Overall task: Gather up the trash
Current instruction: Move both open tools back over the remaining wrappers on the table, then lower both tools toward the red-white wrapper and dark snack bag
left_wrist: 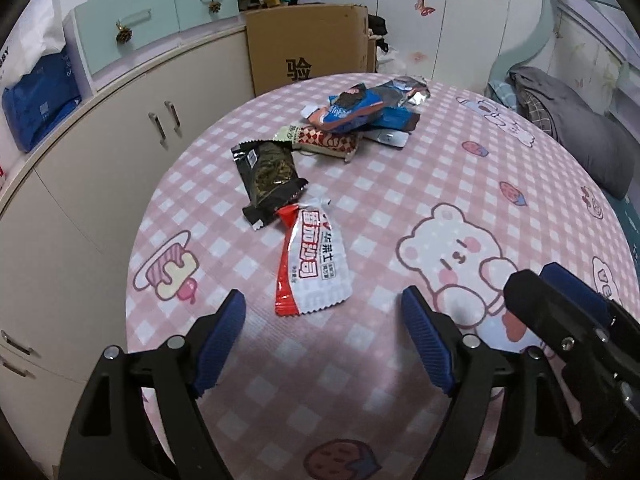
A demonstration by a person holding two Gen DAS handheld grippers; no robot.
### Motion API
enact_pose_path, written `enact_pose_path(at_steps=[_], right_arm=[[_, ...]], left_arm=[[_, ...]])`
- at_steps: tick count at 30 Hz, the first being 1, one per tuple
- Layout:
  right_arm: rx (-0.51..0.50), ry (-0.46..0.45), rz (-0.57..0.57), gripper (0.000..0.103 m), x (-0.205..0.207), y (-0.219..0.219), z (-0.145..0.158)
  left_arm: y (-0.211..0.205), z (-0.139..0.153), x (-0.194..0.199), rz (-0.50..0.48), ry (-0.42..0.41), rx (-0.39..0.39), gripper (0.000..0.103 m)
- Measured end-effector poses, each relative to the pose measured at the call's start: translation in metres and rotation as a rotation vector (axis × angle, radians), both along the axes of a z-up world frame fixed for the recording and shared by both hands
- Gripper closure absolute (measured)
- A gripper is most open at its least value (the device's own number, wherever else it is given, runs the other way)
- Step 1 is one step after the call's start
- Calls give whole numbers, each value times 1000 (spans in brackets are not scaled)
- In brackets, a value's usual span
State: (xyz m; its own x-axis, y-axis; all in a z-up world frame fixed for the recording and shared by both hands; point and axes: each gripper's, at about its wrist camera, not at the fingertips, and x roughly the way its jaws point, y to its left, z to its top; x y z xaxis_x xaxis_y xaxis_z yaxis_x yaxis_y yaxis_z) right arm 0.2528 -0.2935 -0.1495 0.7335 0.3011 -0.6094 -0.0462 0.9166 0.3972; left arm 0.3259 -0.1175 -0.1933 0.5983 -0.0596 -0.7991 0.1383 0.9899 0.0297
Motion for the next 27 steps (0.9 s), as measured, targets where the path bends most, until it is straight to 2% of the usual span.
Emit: enact_pose_path(at_steps=[4, 5, 6, 8, 9, 12, 14, 20, 27], right_arm=[[4, 8, -6, 46, 2, -1, 0], [3, 10, -7, 46, 2, -1, 0], [1, 9, -7, 46, 2, -1, 0], [4, 10, -8, 46, 2, -1, 0], [6, 12, -10, 46, 3, -2, 0], [1, 14, -10, 46, 3, -1, -1], [-2, 11, -12, 46, 3, 0, -1], [-2, 6, -11, 46, 3, 2, -1], [-9, -12, -12, 46, -4, 6, 7]], left_arm=[[-2, 1, 2, -18, 6, -4, 30], [-3, 2, 1, -27, -1, -4, 38], [-5, 3, 0, -39, -13, -3, 51], [-10, 4, -2, -61, -22, 0, 66], [-13, 4, -3, -76, -24, 0, 79], [-17, 4, -4, -96, -29, 3, 99], [-16, 4, -6, -106, -33, -16, 103], [-4, 7, -13, -122, -38, -105, 103], [4, 19, -22, -123, -72, -137, 103]])
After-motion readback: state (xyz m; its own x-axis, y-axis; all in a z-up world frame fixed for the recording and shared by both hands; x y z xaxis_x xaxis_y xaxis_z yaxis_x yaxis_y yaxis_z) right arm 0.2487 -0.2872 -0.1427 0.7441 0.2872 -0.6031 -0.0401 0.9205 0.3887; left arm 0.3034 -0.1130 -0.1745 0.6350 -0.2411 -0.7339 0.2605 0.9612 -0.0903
